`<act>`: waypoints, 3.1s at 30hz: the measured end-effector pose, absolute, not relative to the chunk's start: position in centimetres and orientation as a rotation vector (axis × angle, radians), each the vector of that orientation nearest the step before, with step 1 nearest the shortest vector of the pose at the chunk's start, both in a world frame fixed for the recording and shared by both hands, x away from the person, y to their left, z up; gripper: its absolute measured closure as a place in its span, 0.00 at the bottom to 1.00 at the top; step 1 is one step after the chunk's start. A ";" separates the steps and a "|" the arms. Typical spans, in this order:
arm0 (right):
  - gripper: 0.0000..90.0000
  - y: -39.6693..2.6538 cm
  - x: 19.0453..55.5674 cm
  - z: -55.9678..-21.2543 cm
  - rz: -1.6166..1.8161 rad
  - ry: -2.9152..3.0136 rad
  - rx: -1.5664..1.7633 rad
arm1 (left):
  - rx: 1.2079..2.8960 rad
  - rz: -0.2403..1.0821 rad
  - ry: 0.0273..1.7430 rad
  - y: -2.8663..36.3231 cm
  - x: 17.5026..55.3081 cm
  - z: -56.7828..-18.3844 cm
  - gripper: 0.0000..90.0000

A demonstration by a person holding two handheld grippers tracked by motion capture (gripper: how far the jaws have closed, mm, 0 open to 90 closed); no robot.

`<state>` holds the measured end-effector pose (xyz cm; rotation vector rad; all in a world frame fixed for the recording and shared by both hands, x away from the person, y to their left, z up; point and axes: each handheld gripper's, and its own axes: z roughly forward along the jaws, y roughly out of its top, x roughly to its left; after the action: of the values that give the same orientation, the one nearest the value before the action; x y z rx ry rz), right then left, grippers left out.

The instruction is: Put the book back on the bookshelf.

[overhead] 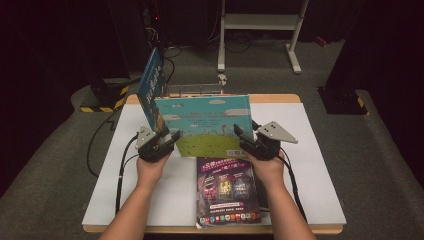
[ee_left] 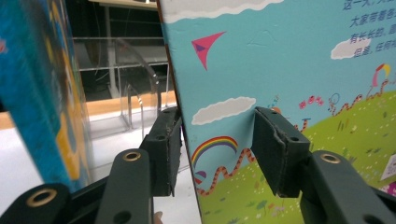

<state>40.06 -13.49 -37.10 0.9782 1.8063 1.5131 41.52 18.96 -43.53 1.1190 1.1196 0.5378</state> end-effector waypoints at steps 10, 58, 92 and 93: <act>0.56 -13.3 39.3 -37.0 1.551 1.814 0.959 | 1.129 0.562 1.113 19.1 41.2 -43.8 0.58; 0.82 -14.7 37.0 -37.5 1.656 1.946 0.808 | 1.165 0.502 1.108 21.0 34.9 -44.5 0.51; 0.90 -12.3 32.5 -37.9 1.678 1.937 0.808 | 1.187 0.392 0.891 13.7 31.7 -37.2 0.34; 0.90 -12.2 32.4 -38.0 1.678 1.932 0.810 | 1.185 0.385 0.879 13.2 31.5 -36.8 0.34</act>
<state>32.42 -12.22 -37.97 0.8098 1.9320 1.6777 31.55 13.17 -36.76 1.1845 0.8792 0.3845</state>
